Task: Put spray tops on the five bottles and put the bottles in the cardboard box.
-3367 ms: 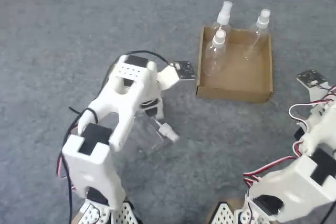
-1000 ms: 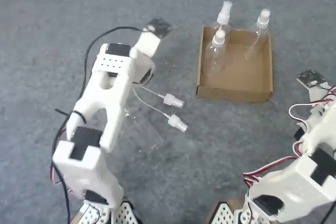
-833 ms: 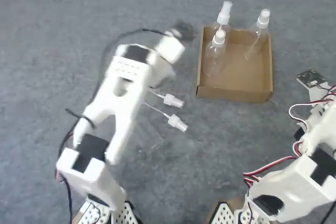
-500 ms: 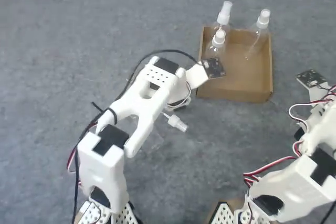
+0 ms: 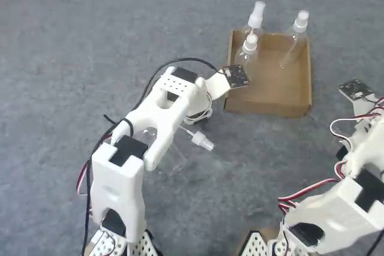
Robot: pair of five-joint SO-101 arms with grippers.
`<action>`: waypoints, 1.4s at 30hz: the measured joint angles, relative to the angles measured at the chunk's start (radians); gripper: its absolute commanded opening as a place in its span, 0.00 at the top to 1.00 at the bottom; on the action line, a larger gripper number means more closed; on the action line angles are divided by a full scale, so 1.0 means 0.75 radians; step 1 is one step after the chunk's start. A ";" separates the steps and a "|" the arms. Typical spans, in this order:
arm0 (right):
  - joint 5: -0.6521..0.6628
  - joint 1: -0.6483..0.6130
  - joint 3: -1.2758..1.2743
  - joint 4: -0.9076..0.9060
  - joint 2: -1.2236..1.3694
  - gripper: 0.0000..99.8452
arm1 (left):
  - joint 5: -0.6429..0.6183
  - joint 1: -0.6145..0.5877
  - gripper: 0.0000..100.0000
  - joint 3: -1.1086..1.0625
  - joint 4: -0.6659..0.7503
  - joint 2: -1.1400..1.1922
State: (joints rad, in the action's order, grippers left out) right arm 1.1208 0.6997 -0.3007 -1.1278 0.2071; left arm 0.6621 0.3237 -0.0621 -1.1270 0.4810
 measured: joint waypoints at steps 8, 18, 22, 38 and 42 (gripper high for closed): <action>0.000 0.000 0.000 0.000 0.000 0.99 | 0.006 -0.051 0.99 0.000 0.012 0.002; 0.000 0.000 0.000 0.000 0.000 0.99 | -0.125 -0.119 0.99 0.006 0.080 -0.002; -0.004 0.002 0.000 0.000 0.000 0.99 | -0.268 -0.225 0.99 0.117 -0.027 -0.113; -0.321 -0.065 0.000 0.000 0.000 0.99 | -0.493 -0.775 0.99 0.143 -0.468 -0.513; -0.346 -0.068 0.002 0.000 0.000 0.99 | -0.419 -0.937 0.99 -0.117 -0.243 -0.495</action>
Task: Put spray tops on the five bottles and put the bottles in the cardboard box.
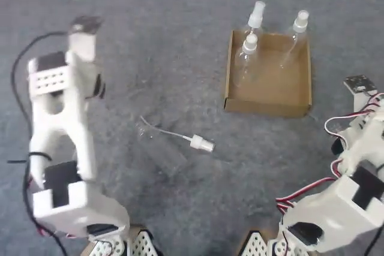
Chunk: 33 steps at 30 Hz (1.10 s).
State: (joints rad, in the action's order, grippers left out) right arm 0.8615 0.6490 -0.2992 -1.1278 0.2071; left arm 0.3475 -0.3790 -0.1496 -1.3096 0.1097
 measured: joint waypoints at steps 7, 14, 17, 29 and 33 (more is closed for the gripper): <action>-0.004 -0.004 0.004 0.000 -0.010 0.99 | 0.113 -0.004 0.89 -0.319 0.317 0.164; -0.004 -0.004 0.004 0.000 -0.012 0.99 | 0.143 0.098 0.88 -0.274 0.340 0.241; 0.027 -0.004 0.004 0.000 -0.012 0.99 | 0.143 0.117 0.88 -0.223 0.286 0.245; 0.063 -0.006 0.002 0.025 -0.010 0.99 | 0.153 0.117 0.82 -0.135 0.207 0.245; 0.063 -0.006 0.002 0.025 -0.010 0.99 | 0.174 0.117 0.83 -0.110 0.207 0.262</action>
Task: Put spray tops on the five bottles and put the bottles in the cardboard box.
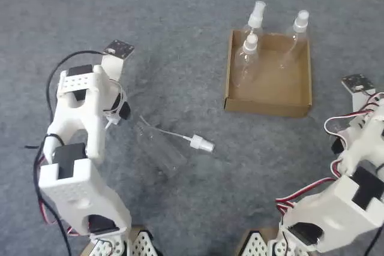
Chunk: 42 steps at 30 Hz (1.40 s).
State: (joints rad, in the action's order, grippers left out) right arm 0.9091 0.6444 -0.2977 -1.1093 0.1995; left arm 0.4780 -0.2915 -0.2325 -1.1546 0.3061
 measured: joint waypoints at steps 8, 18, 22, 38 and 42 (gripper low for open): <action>0.000 0.000 0.000 0.000 0.000 0.99 | 0.002 0.029 0.83 0.125 0.000 0.010; 0.000 0.000 0.000 0.000 0.000 0.99 | 0.008 0.074 0.91 0.162 0.000 0.188; 0.000 0.000 0.000 0.000 0.000 0.99 | 0.002 0.080 0.95 0.168 -0.002 0.188; 0.000 0.000 0.000 0.000 0.000 0.99 | -0.344 0.088 0.99 0.387 -0.057 0.196; 0.000 0.000 0.000 0.000 0.000 0.99 | -0.403 0.164 0.99 0.511 -0.108 0.313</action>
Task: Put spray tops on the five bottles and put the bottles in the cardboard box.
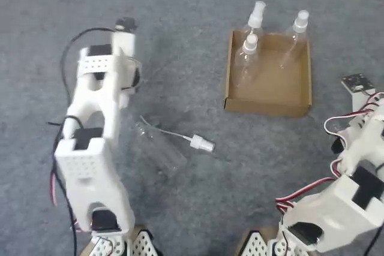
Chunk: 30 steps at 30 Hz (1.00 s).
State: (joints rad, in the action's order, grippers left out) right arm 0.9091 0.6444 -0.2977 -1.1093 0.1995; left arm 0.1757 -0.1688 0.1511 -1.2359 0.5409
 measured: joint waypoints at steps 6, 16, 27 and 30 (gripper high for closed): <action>0.000 0.000 0.000 0.000 0.000 0.99 | -0.041 0.049 0.89 0.131 -0.033 0.184; 0.000 0.000 0.000 0.000 0.000 0.99 | 0.074 0.053 0.87 0.327 -0.278 0.205; 0.000 0.000 0.000 -0.002 0.000 0.99 | 0.162 0.047 0.88 0.342 -0.297 0.288; 0.000 0.000 0.000 -0.002 0.000 0.99 | 0.170 0.049 0.94 0.348 -0.286 0.315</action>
State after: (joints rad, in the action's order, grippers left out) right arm 0.9091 0.6444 -0.2977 -1.1109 0.1995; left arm 0.3030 -0.1320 0.4120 -1.4507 0.7772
